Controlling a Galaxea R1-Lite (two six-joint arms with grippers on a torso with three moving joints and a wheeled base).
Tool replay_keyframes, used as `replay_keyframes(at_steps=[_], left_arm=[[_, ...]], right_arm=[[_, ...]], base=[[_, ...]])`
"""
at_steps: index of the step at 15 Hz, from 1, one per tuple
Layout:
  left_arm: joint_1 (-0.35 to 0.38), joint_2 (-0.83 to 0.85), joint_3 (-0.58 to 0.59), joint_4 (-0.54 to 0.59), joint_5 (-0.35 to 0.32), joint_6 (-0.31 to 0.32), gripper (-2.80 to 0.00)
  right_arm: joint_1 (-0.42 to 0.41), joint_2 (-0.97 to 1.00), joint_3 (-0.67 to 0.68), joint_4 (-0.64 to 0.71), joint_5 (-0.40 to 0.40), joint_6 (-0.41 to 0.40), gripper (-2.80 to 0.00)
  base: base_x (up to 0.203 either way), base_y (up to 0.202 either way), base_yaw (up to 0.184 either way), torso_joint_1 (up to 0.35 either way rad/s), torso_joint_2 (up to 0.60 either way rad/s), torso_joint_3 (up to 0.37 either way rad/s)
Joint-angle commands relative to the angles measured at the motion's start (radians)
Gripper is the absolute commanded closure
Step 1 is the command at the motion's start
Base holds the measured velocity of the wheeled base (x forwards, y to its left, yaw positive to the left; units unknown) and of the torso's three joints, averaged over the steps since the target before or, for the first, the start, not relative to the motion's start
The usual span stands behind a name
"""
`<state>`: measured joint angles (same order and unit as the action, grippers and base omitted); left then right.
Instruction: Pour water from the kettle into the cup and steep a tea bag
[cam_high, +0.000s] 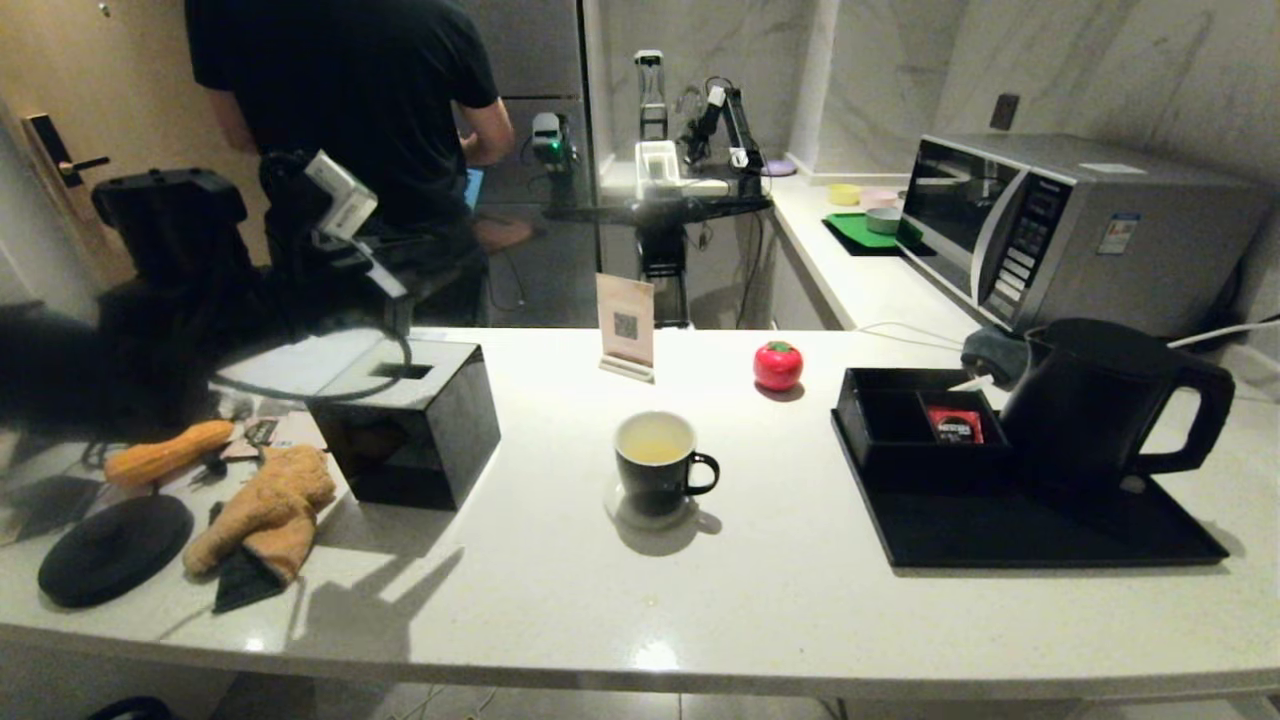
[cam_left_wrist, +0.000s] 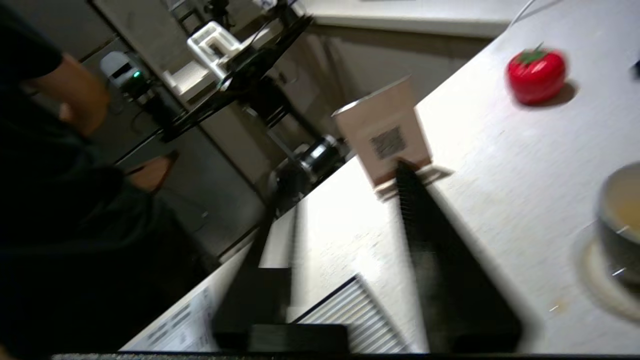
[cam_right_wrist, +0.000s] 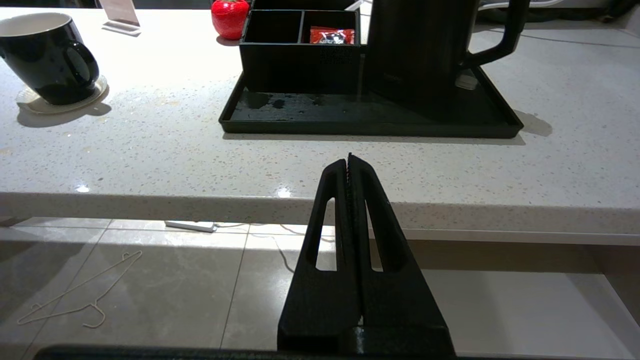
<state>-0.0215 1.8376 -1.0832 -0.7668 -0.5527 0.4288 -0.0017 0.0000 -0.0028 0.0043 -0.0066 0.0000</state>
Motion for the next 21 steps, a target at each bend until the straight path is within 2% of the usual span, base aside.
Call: replay_keyframes(at_steps=[1,3,7,9,12,17,19,21], left_arm=[[-0.034,-0.052,0.007,-0.005,0.012,-0.042,0.0],[-0.06,-0.109,0.036,-0.005,0.07,-0.099,0.0],[-0.102,-0.311,0.168,-0.004,0.233,-0.214,0.0],[-0.105,-0.425,0.264,0.001,0.307,-0.259,0.0],[-0.1,-0.588,0.488,0.018,0.397,-0.306,0.0],[-0.029,-0.97,0.891,0.112,0.449,-0.368,0.0],[-0.006,-1.123,0.992,0.185,0.456,-0.386,0.0],[0.006,-1.297,1.044,0.307,0.463,-0.393,0.0]], right_arm=[[0.0,0.0,0.001,0.0,0.0,0.0,0.0],[0.0,0.0,0.0,0.0,0.0,0.0,0.0],[-0.001,0.0,0.0,0.0,0.0,0.0,0.0],[0.0,0.0,0.001,0.0,0.0,0.0,0.0],[0.0,0.0,0.0,0.0,0.0,0.0,0.0],[0.0,0.0,0.0,0.0,-0.001,0.0,0.0],[-0.001,0.0,0.0,0.0,-0.001,0.0,0.0],[0.0,0.0,0.0,0.0,0.0,0.0,0.0]], base=[[0.0,0.0,0.0,0.0,0.0,0.0],[0.0,0.0,0.0,0.0,0.0,0.0],[0.0,0.0,0.0,0.0,0.0,0.0],[0.0,0.0,0.0,0.0,0.0,0.0],[0.0,0.0,0.0,0.0,0.0,0.0],[0.0,0.0,0.0,0.0,0.0,0.0],[0.0,0.0,0.0,0.0,0.0,0.0],[0.0,0.0,0.0,0.0,0.0,0.0]])
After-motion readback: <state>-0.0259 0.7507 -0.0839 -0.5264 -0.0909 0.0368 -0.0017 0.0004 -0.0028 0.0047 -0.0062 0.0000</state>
